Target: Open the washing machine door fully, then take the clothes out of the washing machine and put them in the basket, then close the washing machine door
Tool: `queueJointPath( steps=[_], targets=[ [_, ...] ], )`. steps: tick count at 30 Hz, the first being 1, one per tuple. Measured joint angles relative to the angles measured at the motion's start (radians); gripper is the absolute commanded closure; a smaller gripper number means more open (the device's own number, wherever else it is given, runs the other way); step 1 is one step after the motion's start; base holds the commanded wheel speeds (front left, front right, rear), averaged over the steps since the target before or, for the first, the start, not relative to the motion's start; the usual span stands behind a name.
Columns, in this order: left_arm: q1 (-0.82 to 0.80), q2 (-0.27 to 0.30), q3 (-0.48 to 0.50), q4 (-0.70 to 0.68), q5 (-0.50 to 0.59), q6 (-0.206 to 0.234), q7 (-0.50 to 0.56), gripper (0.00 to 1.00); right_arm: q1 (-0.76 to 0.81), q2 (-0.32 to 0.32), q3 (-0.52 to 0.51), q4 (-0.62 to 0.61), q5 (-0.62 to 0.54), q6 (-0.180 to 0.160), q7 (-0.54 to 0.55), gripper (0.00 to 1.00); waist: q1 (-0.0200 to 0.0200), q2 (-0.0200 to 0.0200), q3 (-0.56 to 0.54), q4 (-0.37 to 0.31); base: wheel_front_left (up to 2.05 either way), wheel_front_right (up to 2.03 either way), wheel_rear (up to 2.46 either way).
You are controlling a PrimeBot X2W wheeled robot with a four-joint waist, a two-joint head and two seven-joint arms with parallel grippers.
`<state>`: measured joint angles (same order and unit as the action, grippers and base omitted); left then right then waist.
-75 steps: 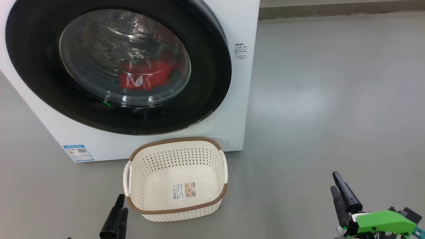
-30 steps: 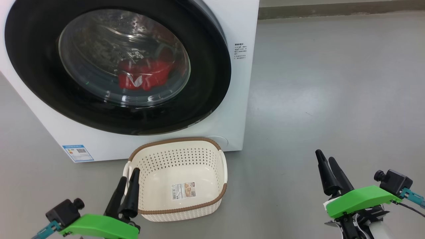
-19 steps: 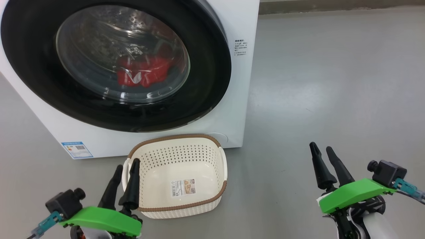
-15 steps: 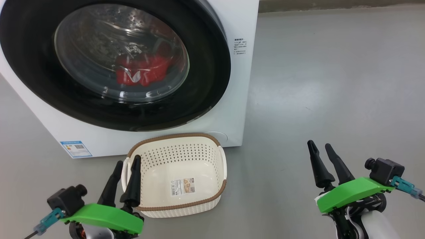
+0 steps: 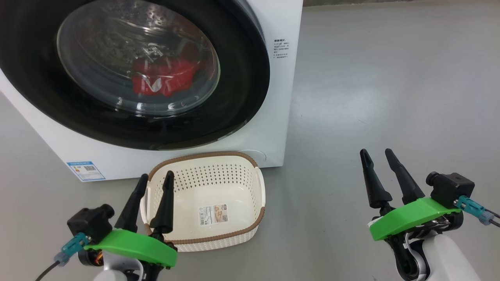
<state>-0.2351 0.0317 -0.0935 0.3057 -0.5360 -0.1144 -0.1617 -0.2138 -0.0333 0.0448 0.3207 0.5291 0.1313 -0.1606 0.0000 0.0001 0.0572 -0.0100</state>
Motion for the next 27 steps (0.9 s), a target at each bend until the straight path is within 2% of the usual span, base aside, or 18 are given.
queueJointPath(
  steps=[27],
  targets=[
    [-0.075, 0.001, -0.047, 0.017, 0.284, 0.018, -0.073, 0.0, -0.067, -0.011, 0.041, 0.003, -0.274, 0.0, -0.078, 0.0, 0.0, 0.0, -0.001, 0.0, 0.0, 0.0, 0.0]
  ],
)
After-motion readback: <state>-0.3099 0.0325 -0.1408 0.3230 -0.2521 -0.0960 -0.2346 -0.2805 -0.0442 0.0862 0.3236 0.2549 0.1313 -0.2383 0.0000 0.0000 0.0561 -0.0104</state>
